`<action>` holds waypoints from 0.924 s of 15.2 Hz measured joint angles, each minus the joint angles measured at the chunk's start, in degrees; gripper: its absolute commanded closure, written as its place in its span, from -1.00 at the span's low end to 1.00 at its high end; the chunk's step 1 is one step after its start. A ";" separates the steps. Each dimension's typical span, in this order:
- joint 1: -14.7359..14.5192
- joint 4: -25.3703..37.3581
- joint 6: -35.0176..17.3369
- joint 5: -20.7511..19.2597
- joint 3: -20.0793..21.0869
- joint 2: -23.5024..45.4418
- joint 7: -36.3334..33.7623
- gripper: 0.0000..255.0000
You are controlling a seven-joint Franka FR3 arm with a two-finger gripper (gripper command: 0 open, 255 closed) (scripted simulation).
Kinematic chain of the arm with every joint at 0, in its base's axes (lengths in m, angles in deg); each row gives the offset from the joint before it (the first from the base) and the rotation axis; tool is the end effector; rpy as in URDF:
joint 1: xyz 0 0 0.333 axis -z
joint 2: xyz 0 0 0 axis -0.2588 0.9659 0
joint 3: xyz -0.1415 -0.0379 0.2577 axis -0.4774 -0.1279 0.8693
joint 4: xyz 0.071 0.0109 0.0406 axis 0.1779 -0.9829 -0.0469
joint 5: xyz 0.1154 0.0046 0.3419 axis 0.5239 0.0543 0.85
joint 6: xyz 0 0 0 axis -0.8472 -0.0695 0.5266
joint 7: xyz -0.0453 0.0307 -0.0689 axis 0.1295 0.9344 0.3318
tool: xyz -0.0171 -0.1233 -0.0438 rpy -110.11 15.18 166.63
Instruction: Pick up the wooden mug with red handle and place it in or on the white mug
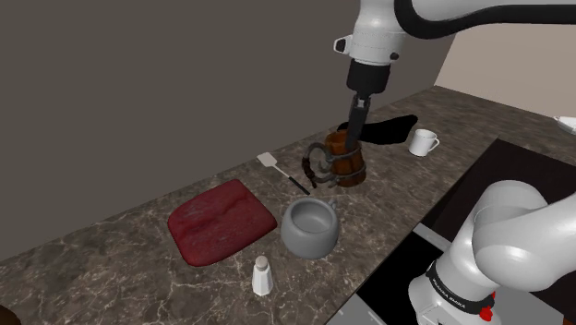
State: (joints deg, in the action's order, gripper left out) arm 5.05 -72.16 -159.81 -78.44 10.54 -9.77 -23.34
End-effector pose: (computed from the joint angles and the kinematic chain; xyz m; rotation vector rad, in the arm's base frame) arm 0.3041 0.0994 0.5386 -2.9968 -0.8066 0.0157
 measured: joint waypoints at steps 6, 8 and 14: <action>-0.15 -5.03 -4.18 0.32 0.34 -0.83 0.05 1.00; -0.16 -6.73 -5.66 0.38 0.37 -1.05 0.17 1.00; -0.28 -11.09 -10.22 0.68 0.69 -0.85 0.33 1.00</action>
State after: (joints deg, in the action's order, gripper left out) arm 4.77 -83.25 -170.03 -77.77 11.23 -10.62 -23.01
